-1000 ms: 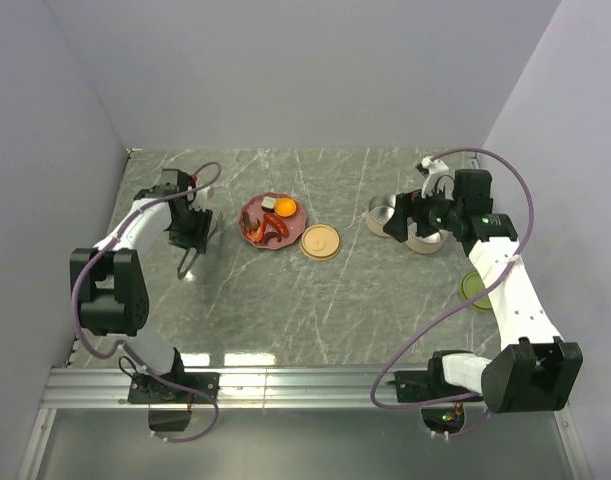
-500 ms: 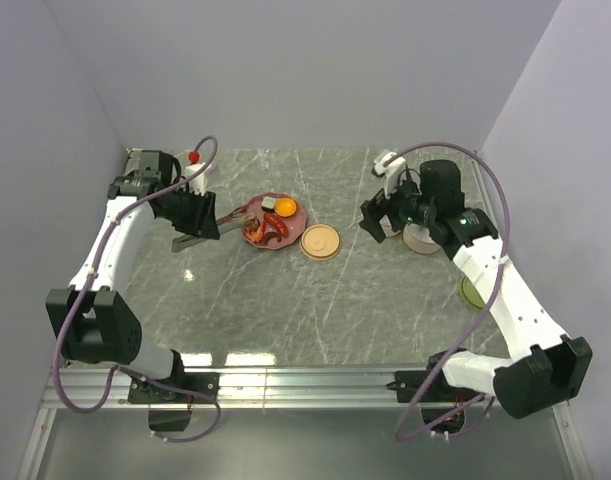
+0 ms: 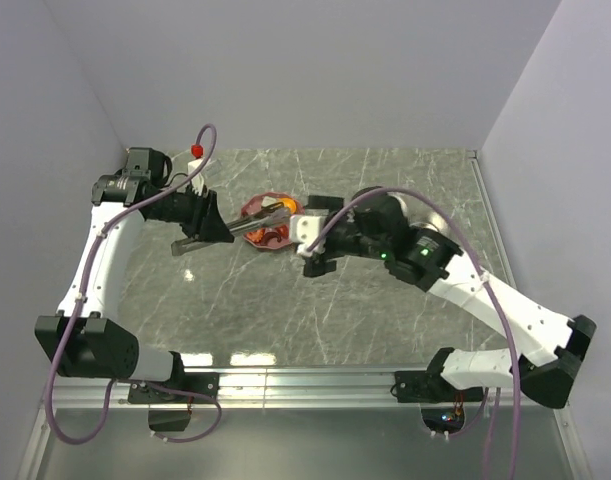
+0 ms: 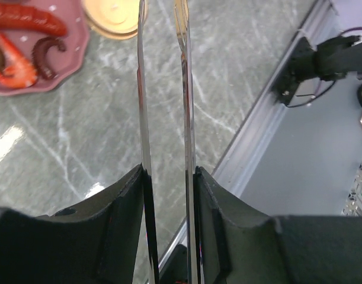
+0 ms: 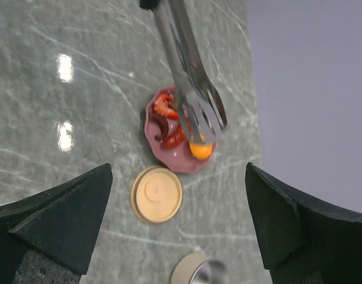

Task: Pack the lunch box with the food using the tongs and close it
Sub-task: Pass the clamp from the left arm to the right

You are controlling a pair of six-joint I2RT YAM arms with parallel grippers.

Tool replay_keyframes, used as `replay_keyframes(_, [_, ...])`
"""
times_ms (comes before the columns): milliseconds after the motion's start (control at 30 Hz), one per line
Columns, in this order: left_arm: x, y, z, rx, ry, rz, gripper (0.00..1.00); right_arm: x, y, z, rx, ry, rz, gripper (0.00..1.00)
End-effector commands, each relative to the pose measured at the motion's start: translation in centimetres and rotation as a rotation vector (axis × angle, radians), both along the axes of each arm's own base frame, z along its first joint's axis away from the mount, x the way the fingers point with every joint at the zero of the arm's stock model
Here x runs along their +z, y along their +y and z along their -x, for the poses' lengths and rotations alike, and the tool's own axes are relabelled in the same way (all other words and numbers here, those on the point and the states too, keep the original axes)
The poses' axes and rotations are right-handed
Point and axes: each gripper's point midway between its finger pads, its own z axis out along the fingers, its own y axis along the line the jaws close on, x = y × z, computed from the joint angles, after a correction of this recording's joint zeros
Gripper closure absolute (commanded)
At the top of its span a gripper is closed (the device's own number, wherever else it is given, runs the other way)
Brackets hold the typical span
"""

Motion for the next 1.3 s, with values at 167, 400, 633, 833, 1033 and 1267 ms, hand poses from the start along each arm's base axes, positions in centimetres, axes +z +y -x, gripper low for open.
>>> replay_keyframes(167, [3.1,-1.9,3.3,-0.138,-0.112,0.107,0.58,1.3,7.2,0.7,0.144,-0.197,0.057,0.00])
replay_keyframes(400, [2.5,-2.5,4.7,-0.194,-0.071,0.110,0.58,0.8,10.6,1.2,0.205,-0.260,0.095,0.00])
replay_keyframes(633, [2.8,-2.9,5.4,-0.223,-0.073,0.120,0.59,-1.0,12.4,0.8,0.211,-0.281,0.148,0.13])
replay_keyframes(833, [2.7,-3.0,5.8,-0.231,-0.074,0.127,0.59,-2.1,12.7,0.2,0.182,-0.261,0.160,0.40])
replay_keyframes(1033, [2.3,-3.0,6.4,-0.250,-0.059,0.120,0.58,-2.6,12.4,-0.2,0.155,-0.253,0.178,0.53])
replay_keyframes(1267, [1.8,-2.8,6.9,-0.263,-0.052,0.100,0.59,-3.0,12.2,-0.1,0.159,-0.243,0.205,0.70])
